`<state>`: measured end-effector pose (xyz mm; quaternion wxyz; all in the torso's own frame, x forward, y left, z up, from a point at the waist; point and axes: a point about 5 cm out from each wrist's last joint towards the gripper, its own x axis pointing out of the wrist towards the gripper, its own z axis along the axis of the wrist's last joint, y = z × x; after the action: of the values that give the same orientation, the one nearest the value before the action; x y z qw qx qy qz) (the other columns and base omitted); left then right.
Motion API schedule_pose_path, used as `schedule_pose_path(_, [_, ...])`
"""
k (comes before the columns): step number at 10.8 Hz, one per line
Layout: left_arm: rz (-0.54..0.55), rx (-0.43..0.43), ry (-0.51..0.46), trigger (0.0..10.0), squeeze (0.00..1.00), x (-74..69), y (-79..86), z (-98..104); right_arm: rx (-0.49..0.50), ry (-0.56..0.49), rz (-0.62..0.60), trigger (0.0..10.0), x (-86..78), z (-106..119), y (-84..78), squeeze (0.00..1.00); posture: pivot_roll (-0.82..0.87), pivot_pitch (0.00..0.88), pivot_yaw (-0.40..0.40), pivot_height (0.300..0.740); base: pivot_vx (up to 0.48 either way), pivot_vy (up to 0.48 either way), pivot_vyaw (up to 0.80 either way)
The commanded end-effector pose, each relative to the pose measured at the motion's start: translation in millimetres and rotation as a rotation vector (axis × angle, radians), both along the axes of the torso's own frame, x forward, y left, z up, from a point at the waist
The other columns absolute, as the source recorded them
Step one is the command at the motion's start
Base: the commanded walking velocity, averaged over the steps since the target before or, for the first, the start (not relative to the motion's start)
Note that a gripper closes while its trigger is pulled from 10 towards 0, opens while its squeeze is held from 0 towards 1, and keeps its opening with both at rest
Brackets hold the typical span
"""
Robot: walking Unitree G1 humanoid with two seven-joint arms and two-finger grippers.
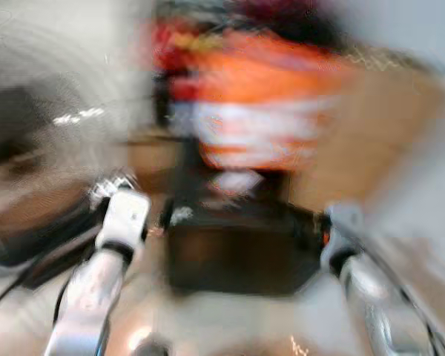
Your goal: Hang keys on a hook
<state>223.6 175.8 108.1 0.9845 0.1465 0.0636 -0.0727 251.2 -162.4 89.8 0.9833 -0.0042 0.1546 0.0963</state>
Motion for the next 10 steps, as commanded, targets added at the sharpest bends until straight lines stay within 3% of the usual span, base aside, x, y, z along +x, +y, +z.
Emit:
schedule_pose_path(1, [-0.032, -0.004, -0.038, 10.0, 0.0, 7.7, -6.1, 9.4, -0.005, 0.02, -0.012, 10.0, -4.8, -3.3, -2.3, 0.0, -0.03, 0.026, -0.094, 0.74, 0.266, 0.0, 0.0])
schedule_pose_path(6, [-0.087, 0.031, -0.038, 10.0, 0.0, 14.2, -2.5, 11.0, -0.056, 0.024, -0.001, 10.0, -9.3, -5.4, 2.8, 0.0, -0.02, 0.015, -0.019, 0.74, 0.262, 0.0, 0.0])
schedule_pose_path(10, [-0.174, 0.024, -0.047, 10.0, 0.0, 25.1, -9.4, 13.2, -0.074, 0.004, -0.04, 10.0, -24.4, -6.4, 6.9, 0.0, -0.08, 0.013, 0.068, 0.74, 0.262, 0.0, 0.0])
